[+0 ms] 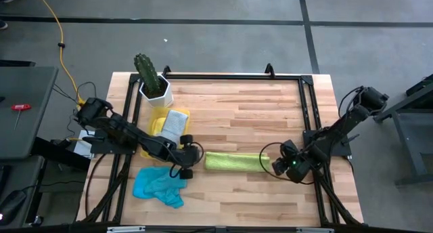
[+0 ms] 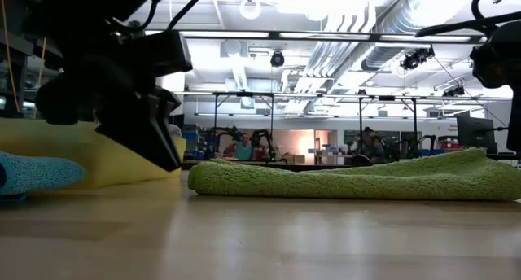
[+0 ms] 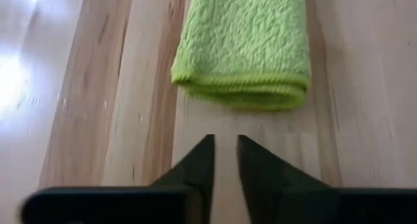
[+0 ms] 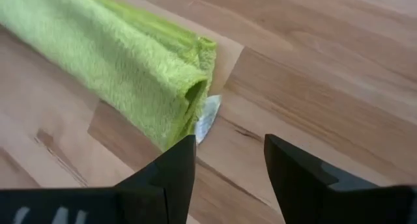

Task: Fold microfiber towels
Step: Fold the green microfiber towel

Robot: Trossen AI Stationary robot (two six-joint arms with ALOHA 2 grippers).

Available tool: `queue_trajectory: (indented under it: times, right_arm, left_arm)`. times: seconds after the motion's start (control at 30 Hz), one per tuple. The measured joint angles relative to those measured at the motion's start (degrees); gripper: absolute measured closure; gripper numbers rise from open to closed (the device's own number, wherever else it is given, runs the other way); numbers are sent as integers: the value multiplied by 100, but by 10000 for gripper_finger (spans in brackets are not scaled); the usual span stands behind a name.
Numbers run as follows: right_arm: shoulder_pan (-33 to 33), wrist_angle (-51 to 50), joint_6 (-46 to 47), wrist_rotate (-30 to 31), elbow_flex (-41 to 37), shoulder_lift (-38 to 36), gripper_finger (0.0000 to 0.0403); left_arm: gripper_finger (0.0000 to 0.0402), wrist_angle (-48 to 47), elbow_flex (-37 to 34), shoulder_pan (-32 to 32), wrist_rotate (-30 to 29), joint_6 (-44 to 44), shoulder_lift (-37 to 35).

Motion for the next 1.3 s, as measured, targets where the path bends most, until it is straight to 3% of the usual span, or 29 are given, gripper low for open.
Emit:
queue_trajectory:
  times: [0.13,0.5,0.77,1.0,1.17,1.3]
  right_arm:
    - [-105,121,329,-97,0,0,229]
    - [-400,291,260,-156,-1,4,229]
    - [-441,291,268,-346,-2,4,229]
    - [-441,291,347,-346,-2,4,229]
    - [-441,326,432,-346,-2,4,229]
    - [-441,529,427,-338,-2,9,229]
  left_arm:
    - [395,57,42,0,-15,288,52]
    - [401,-208,267,2,-46,489,73]
    - [401,-2215,1462,141,69,754,80]
    - [402,-3471,2308,441,397,822,907]
    - [401,-3525,2620,470,391,820,1630]
    - [401,-3557,2761,457,307,772,1782]
